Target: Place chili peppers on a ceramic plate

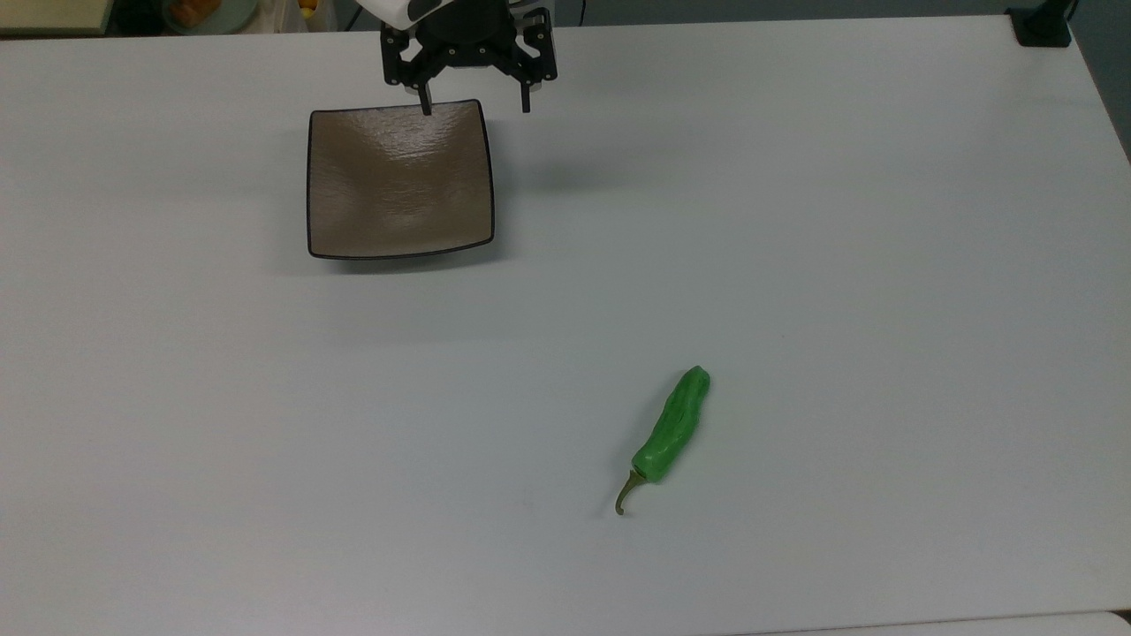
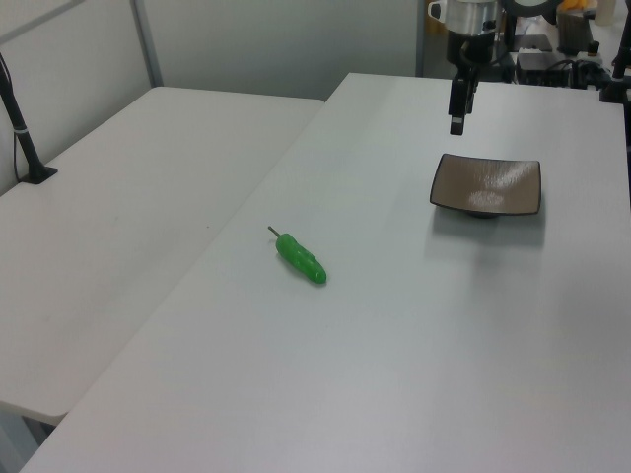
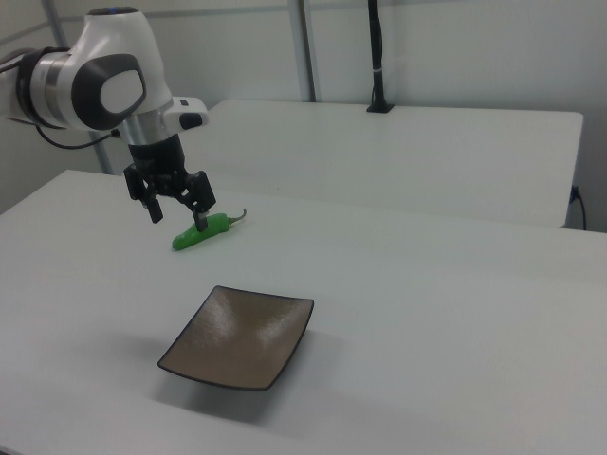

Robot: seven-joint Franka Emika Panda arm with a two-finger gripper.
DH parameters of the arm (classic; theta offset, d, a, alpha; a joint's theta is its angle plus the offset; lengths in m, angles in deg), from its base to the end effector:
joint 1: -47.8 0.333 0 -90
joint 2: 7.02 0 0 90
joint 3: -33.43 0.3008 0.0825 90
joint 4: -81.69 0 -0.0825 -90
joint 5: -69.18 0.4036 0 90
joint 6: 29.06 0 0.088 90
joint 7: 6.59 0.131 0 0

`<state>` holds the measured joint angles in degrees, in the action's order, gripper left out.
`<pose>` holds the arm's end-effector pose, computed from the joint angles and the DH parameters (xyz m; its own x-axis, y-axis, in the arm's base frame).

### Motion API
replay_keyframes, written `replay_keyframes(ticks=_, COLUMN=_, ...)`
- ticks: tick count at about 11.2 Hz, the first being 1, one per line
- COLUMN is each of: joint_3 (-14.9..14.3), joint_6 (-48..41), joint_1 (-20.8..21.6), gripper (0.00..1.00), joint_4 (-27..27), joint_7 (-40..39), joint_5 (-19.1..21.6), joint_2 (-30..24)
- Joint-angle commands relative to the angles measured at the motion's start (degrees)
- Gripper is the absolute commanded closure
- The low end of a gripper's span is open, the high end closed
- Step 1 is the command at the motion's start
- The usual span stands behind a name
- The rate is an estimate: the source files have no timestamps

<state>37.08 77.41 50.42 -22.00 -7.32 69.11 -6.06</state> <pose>0.5875 0.0643 0.4820 0.9920 0.1221 0.0318 0.1222 -0.9925 0.0005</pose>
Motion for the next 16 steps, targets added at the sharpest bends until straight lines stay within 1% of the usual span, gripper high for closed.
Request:
replay_keyframes(ticks=1, joint_3=-0.05, joint_6=-0.47, joint_1=0.46, gripper=0.0, joint_4=0.68, joint_7=1.69, joint_5=-0.72, joint_2=0.45)
replay_keyframes(ticks=5, joint_3=-0.05, joint_6=-0.39, joint_1=0.46, gripper=0.0, joint_4=0.68, joint_7=1.08, joint_5=-0.72, joint_2=0.89)
replay_keyframes(ticks=10, joint_3=-0.05, joint_6=0.05, joint_1=0.63, gripper=0.0, joint_4=0.77, joint_7=2.13, joint_5=-0.46, joint_2=1.06)
replay_keyframes(ticks=11, joint_3=0.04, joint_6=1.62, joint_1=0.81, gripper=0.0, joint_4=0.77, joint_7=3.61, joint_5=-0.02, joint_2=1.15)
replay_keyframes(ticks=12, joint_3=1.69, joint_6=3.72, joint_1=0.72, gripper=0.0, joint_4=0.77, joint_7=5.72, joint_5=-0.02, joint_2=1.59)
replay_keyframes(ticks=16, joint_3=4.25, joint_6=15.41, joint_1=0.9, gripper=0.0, joint_4=1.21, joint_7=17.05, joint_5=-0.72, joint_2=5.8)
